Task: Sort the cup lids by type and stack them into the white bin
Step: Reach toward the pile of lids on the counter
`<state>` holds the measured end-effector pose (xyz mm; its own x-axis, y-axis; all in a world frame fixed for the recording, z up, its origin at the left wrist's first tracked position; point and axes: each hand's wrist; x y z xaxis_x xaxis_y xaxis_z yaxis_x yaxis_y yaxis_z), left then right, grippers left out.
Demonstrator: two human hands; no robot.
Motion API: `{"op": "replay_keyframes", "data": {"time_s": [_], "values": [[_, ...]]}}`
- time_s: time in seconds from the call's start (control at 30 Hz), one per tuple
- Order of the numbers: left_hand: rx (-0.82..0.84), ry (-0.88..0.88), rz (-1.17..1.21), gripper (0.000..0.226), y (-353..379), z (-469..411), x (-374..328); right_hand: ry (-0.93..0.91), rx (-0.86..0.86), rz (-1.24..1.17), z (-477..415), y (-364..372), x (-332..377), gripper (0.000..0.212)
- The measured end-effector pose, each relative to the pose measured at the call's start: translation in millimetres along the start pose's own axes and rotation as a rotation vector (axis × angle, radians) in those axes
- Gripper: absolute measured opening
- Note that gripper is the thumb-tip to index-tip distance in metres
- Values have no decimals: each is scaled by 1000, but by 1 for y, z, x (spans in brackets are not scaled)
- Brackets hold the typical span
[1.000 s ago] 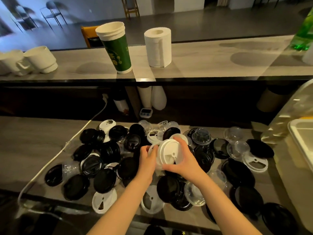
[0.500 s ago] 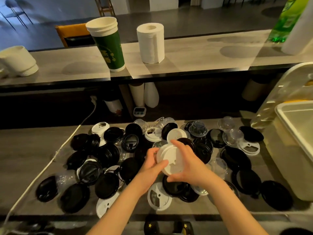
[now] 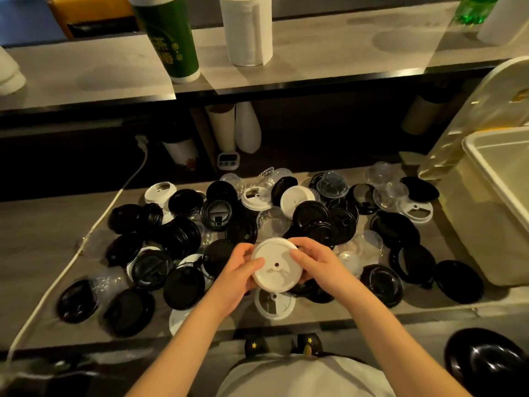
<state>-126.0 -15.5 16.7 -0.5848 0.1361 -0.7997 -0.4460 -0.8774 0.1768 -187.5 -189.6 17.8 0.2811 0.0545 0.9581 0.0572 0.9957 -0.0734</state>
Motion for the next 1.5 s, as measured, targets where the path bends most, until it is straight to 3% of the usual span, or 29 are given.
{"op": "replay_keyframes", "data": {"time_s": [0.13, 0.23, 0.3, 0.4, 0.5, 0.77, 1.0, 1.1, 1.2, 1.5], "values": [[-150, -27, 2, 16, -25, 10, 13, -36, -25, 280, 0, 27, -27, 29], [-334, 13, 89, 18, -48, 15, 15, -234, 32, 868, 1, 36, -43, 40], [-405, 43, 130, 17, -61, 19, 14, -368, 175, 1183, -1, 42, -52, 54], [-467, 51, 174, 25, -73, 23, 13, -270, 393, 1420, -5, 52, -58, 77], [-481, 42, 206, 31, -81, 24, 14, -211, 440, 1529, -12, 57, -58, 76], [-450, 58, 312, 27, -78, 23, 10, -212, 293, 1322, -29, 47, -59, 88], [-440, 26, 275, 26, -67, 13, 3, -40, 6, 436, -29, 38, -41, 82], [-416, 41, 214, 30, -58, 10, 1, -82, -73, 215, -33, 41, -28, 78], [-357, 63, 200, 27, -46, 12, -5, -198, -61, 181, -36, 50, -7, 79], [-200, 118, 199, 17, -30, 24, -14, -466, 37, 379, -32, 63, 18, 87]]}}
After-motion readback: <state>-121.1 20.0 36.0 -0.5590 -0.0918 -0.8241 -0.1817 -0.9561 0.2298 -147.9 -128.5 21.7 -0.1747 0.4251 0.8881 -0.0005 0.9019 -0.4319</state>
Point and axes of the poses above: each hand's wrist, its own z-axis away from the middle knuckle, its own y-axis out of the palm, x = y × z, and after that the axes turned 6 degrees about -y, right-handed
